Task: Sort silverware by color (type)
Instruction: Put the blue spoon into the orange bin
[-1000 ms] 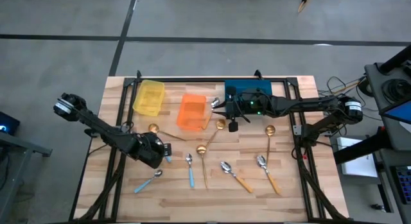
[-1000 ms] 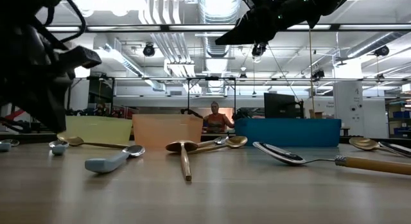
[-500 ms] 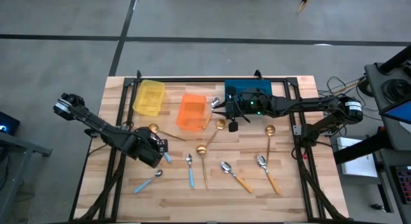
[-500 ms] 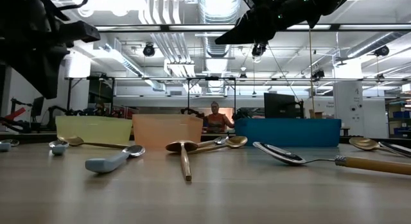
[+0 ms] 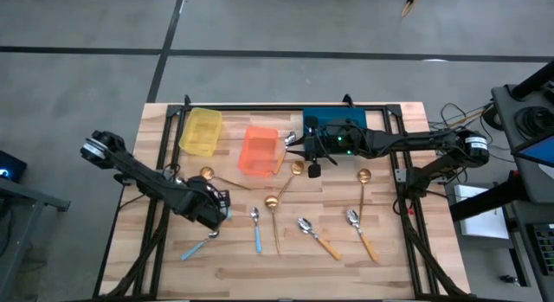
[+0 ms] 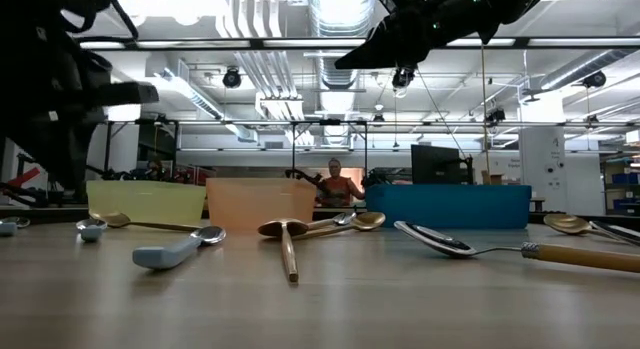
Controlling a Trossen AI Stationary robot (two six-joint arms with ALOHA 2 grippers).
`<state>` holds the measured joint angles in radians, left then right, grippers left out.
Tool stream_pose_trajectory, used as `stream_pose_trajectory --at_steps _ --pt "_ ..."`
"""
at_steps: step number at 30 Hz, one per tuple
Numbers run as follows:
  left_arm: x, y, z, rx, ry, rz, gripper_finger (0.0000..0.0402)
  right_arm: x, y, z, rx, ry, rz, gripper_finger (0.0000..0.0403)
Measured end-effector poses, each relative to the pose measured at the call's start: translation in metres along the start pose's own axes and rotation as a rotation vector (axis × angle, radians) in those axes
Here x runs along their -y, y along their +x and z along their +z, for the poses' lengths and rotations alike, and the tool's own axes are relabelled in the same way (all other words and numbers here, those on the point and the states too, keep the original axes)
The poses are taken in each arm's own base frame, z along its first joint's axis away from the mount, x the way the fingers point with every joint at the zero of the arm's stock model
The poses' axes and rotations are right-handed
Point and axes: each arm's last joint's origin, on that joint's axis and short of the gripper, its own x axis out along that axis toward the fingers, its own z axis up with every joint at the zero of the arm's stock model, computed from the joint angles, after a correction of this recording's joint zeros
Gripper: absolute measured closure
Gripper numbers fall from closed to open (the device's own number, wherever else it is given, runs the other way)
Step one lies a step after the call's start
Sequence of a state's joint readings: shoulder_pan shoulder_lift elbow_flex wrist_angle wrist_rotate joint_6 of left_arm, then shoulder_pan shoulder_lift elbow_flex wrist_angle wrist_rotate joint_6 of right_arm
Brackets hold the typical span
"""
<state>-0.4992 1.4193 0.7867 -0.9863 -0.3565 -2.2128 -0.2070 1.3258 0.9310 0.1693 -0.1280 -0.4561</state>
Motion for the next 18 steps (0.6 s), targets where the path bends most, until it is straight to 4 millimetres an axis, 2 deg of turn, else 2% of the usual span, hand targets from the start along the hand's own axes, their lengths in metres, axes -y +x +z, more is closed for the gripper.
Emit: stream_pose_trajectory --at_steps 5,12,18 --pt "0.007 0.012 -0.007 0.037 -0.046 0.049 0.0368 0.0 0.0 0.0 0.0 0.0 0.0 0.0335" --pt "0.022 0.022 -0.012 0.07 -0.046 0.096 0.0299 0.001 0.0 0.0 -0.001 0.001 -0.002 0.0335" --pt "0.027 0.031 -0.011 0.086 -0.041 0.134 0.0248 0.001 0.0 0.0 -0.001 0.001 -0.003 0.0335"
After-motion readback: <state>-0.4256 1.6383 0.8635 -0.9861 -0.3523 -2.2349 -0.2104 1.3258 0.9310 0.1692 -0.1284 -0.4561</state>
